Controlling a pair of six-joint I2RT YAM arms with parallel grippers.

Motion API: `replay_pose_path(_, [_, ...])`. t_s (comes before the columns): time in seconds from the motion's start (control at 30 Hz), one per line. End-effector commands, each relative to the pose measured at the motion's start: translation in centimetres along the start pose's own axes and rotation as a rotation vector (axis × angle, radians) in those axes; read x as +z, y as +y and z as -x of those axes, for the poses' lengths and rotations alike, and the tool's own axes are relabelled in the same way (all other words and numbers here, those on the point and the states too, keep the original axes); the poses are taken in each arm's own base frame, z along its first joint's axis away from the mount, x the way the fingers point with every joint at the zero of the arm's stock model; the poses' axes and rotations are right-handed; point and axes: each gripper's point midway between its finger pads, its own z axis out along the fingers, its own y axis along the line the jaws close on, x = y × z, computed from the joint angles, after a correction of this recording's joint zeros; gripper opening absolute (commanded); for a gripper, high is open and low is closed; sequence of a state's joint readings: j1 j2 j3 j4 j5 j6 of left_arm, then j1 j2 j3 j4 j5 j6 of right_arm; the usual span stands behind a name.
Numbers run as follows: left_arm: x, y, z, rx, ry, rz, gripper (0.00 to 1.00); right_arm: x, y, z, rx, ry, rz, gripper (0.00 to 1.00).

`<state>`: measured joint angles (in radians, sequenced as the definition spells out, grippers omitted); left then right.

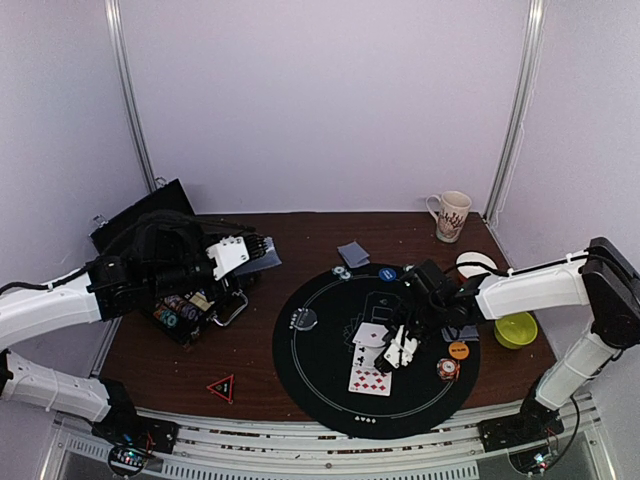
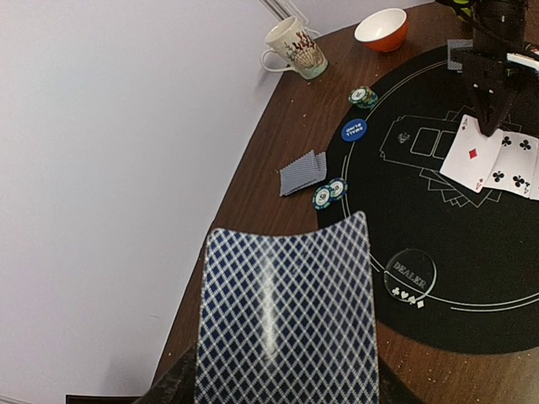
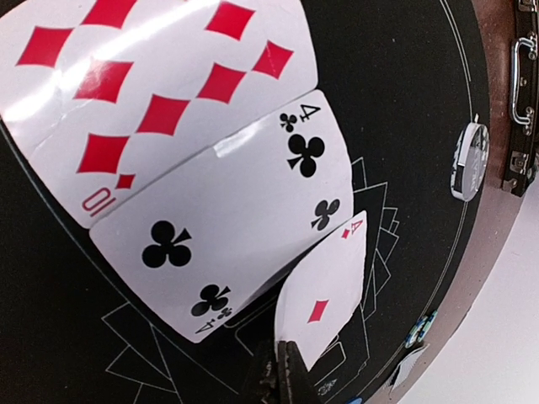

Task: Distribute texas hold em gaming equipment
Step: Flop the poker card in the community card area, then adjust the poker card in the community card area.

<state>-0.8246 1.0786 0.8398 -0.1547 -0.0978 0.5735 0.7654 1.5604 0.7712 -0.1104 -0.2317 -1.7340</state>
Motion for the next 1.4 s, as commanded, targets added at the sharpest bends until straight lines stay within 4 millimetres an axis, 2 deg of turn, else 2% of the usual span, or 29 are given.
replay_pose_path(0.0, [-0.3, 1.6, 1.5, -0.005, -0.050, 0.056, 0.53, -0.1, 0.5, -0.4, -0.016, 0.019, 0.022, 0.08])
replay_pose_path(0.03, [-0.3, 1.6, 1.5, -0.005, -0.049, 0.057, 0.53, -0.2, 0.4, -0.4, -0.018, 0.020, 0.022, 0.13])
replay_pose_path(0.1, [-0.3, 1.6, 1.4, -0.004, -0.046, 0.057, 0.53, -0.3, 0.5, -0.7, -0.025, 0.036, 0.020, 0.33])
replay_pose_path(0.13, [-0.4, 1.7, 1.4, -0.004, -0.047, 0.061, 0.53, -0.4, 0.5, -0.9, -0.028, 0.046, 0.023, 0.38])
replay_pose_path(0.27, [-0.6, 1.7, 1.3, -0.002, -0.043, 0.066, 0.53, -1.4, 1.1, -1.9, -0.019, 0.097, 0.028, 0.46])
replay_pose_path(0.33, [-0.6, 1.6, 1.1, -0.002, -0.039, 0.067, 0.53, -2.4, 0.4, -2.6, 0.028, 0.126, -0.011, 0.49])
replay_pose_path(0.37, [-0.6, 1.6, 1.1, -0.002, -0.039, 0.066, 0.53, -3.2, -1.0, -2.9, 0.083, 0.134, -0.077, 0.50])
replay_pose_path(0.4, [-0.6, 1.6, 1.2, -0.003, -0.041, 0.065, 0.53, -4.3, -3.2, -3.2, 0.184, 0.127, -0.183, 0.50])
replay_pose_path(0.5, [-0.6, 1.6, 1.2, -0.005, -0.045, 0.065, 0.53, -8.9, -10.8, -3.1, 0.628, -0.036, -0.478, 0.54])
replay_pose_path(0.57, [-0.6, 1.7, 1.3, -0.006, -0.047, 0.067, 0.53, -10.1, -13.9, -2.9, 1.005, -0.168, -0.468, 0.56])
replay_pose_path(0.63, [-0.6, 1.7, 1.4, -0.010, -0.049, 0.067, 0.53, -10.8, -16.9, -3.9, 1.325, -0.217, -0.463, 0.54])
replay_pose_path(0.67, [-0.6, 1.7, 1.4, -0.012, -0.049, 0.067, 0.53, -10.2, -17.1, -4.6, 1.499, -0.210, -0.437, 0.52])
replay_pose_path(0.77, [-0.7, 1.8, 1.5, -0.017, -0.050, 0.068, 0.53, -7.5, -16.3, -4.3, 1.755, -0.199, -0.322, 0.36])
replay_pose_path(0.83, [-0.8, 1.9, 1.5, -0.018, -0.052, 0.068, 0.53, -5.7, -15.5, -3.1, 1.818, -0.186, -0.289, 0.31])
replay_pose_path(0.87, [-0.8, 1.9, 1.6, -0.016, -0.053, 0.068, 0.53, -4.9, -15.0, -3.1, 1.843, -0.158, -0.308, 0.28])
replay_pose_path(0.93, [-0.8, 2.1, 1.8, -0.019, -0.058, 0.073, 0.53, -3.5, -14.2, -2.8, 1.922, -0.150, -0.316, 0.18])
replay_pose_path(1.07, [-0.8, 2.2, 2.0, -0.020, -0.061, 0.075, 0.53, 0.2, -13.4, -1.0, 1.984, -0.105, -0.216, 0.02])
replay_pose_path(1.17, [-0.8, 2.1, 1.9, -0.023, -0.060, 0.071, 0.53, 2.4, -13.3, 0.8, 1.963, -0.045, -0.138, 0.00])
replay_pose_path(1.27, [-0.7, 2.1, 2.0, -0.024, -0.060, 0.070, 0.53, 4.6, -11.4, 0.7, 1.981, 0.088, -0.070, 0.00])
replay_pose_path(1.37, [-0.7, 2.1, 2.0, -0.020, -0.058, 0.070, 0.53, 5.7, -9.6, 0.6, 1.958, 0.186, -0.036, 0.00])
